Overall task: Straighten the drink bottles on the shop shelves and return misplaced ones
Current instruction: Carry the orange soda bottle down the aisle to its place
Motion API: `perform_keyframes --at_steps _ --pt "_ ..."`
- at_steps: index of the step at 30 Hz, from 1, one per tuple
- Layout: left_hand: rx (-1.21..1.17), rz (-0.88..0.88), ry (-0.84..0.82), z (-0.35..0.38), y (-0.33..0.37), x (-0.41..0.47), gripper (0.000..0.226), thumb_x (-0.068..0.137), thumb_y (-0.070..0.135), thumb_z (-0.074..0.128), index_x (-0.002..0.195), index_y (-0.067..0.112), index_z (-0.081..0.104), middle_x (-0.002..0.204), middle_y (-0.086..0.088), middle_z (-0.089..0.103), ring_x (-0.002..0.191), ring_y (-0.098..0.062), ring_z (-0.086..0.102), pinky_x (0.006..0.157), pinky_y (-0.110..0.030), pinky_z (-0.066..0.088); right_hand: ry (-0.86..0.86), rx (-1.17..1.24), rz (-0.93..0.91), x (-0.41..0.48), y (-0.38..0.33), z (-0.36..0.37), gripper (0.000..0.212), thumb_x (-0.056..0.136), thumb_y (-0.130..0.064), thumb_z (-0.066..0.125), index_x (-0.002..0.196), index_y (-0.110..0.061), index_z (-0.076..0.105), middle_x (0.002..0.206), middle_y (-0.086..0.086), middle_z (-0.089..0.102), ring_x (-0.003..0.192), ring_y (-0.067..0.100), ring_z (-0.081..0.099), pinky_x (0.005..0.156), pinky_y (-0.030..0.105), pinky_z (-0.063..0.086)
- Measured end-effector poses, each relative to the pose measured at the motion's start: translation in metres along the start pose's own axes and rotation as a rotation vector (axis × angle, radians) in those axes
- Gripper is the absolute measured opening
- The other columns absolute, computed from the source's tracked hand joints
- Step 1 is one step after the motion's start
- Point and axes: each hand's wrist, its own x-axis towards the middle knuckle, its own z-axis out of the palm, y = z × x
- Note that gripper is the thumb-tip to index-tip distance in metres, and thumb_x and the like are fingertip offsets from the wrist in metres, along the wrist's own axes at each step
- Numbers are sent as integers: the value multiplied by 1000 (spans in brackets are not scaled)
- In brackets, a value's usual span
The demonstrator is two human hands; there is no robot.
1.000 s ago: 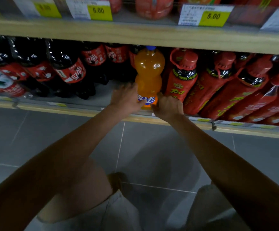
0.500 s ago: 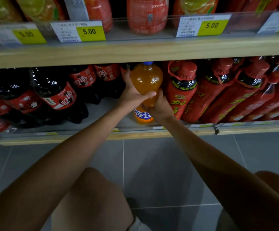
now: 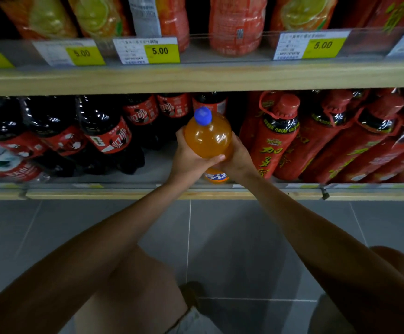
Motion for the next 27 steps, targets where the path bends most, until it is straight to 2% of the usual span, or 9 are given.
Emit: perform_keyframes --at_steps 3,8,12,15,17,19,21,23,27 --pt "-24 -4 41 4 16 -17 103 56 27 90 137 22 26 120 11 44 109 -8 50 81 -13 40 -19 10 -13 -9 -5 -11 88 62 -17 86 137 -24 40 130 4 49 115 18 53 98 42 46" --pt "-95 -16 100 13 45 -35 97 58 26 89 133 24 27 116 16 45 102 5 50 76 -2 39 -72 -71 -147 -20 -18 -39 86 60 -22 84 135 -19 43 118 -3 47 113 17 48 94 30 42" --pt "-139 -72 133 22 60 -50 87 61 24 88 125 24 30 109 17 48 96 8 52 72 -2 41 -157 -43 -123 -35 -18 -51 75 61 -21 85 126 -18 49 121 4 57 117 22 52 99 42 45" --pt "-154 -143 139 37 60 -67 80 62 23 87 119 24 31 111 8 52 99 -1 56 78 -10 42 -213 45 6 -57 -8 -56 72 65 -23 84 126 -26 46 117 -6 62 107 3 58 89 23 49" --pt "-164 -193 102 49 60 -78 77 62 23 87 117 23 33 110 6 55 96 -2 57 82 -20 43 -229 91 52 -72 4 -59 68 70 -15 82 127 -22 46 109 -16 61 97 -10 58 78 8 46" --pt "-166 -227 81 59 57 -86 79 62 24 87 122 18 35 111 3 57 97 -7 59 84 -23 44 -214 93 73 -84 18 -62 65 72 -11 80 128 -17 47 106 -20 59 92 -17 57 73 2 44" --pt "-155 -268 64 65 49 -92 83 62 24 87 126 14 36 111 4 57 98 -9 58 82 -19 45 -226 71 123 -93 28 -64 70 71 -17 81 132 -15 46 112 -11 62 97 -8 59 78 9 48" --pt "-150 -323 39 69 37 -96 84 61 24 87 127 13 36 105 11 55 93 -1 56 75 -10 43 -262 33 182 -99 39 -61 76 68 -25 82 133 -19 45 119 -3 62 105 8 60 84 24 52" --pt "-129 -427 -40 78 24 -99 79 58 26 89 119 22 37 98 16 55 90 -2 56 70 -11 41 -233 27 304 -106 61 -56 80 65 -23 85 133 -24 44 117 -7 58 108 10 56 86 27 49"
